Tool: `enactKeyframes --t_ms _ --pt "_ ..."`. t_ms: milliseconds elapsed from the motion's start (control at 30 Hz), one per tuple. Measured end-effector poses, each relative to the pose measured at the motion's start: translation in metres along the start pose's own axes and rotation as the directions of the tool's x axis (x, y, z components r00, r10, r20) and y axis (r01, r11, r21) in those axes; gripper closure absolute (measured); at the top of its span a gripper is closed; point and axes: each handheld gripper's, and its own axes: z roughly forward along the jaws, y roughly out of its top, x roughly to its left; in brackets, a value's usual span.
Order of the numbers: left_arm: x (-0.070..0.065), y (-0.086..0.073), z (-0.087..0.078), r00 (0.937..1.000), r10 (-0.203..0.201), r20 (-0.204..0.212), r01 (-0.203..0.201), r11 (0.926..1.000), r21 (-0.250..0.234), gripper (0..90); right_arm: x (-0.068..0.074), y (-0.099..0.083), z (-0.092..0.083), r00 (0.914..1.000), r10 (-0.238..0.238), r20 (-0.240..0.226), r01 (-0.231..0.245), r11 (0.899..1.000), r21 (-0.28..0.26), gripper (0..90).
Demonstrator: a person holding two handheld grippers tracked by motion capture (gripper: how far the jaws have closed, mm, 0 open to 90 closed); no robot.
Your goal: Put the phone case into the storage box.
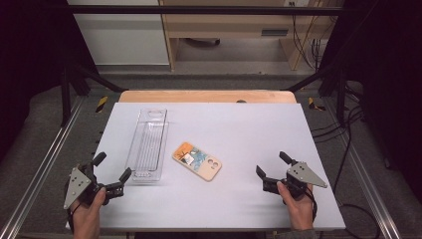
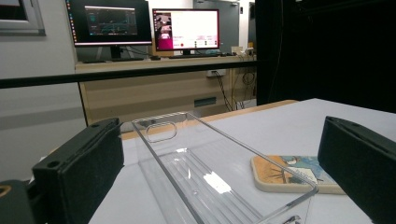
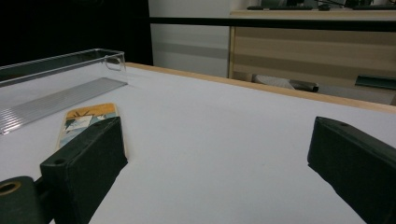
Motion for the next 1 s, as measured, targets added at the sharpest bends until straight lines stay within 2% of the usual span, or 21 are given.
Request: enactKeyframes --t_ms 367,667,833,1000 --pt "-0.001 -0.001 0.001 1.0000 -0.006 0.008 0.006 1.0000 0.003 0.0 0.004 0.000 0.003 1.0000 -0.003 -0.006 0.003 1.000 0.013 3.9" --pt "-0.002 -0.002 0.001 0.9999 -0.004 0.012 0.004 0.9999 0.009 0.1 0.018 0.002 0.011 0.9993 -0.013 -0.035 0.015 0.999 0.049 3.6" --pt "-0.002 -0.002 0.001 0.9999 -0.007 0.013 0.006 0.9999 0.011 0.1 0.031 0.007 0.023 0.9979 -0.016 -0.063 0.021 0.996 0.085 3.8" --pt "-0.001 -0.003 0.001 0.9999 -0.006 0.013 0.005 0.9999 0.013 0.1 0.048 0.016 0.037 0.9936 -0.032 -0.108 0.047 0.989 0.142 4.2"
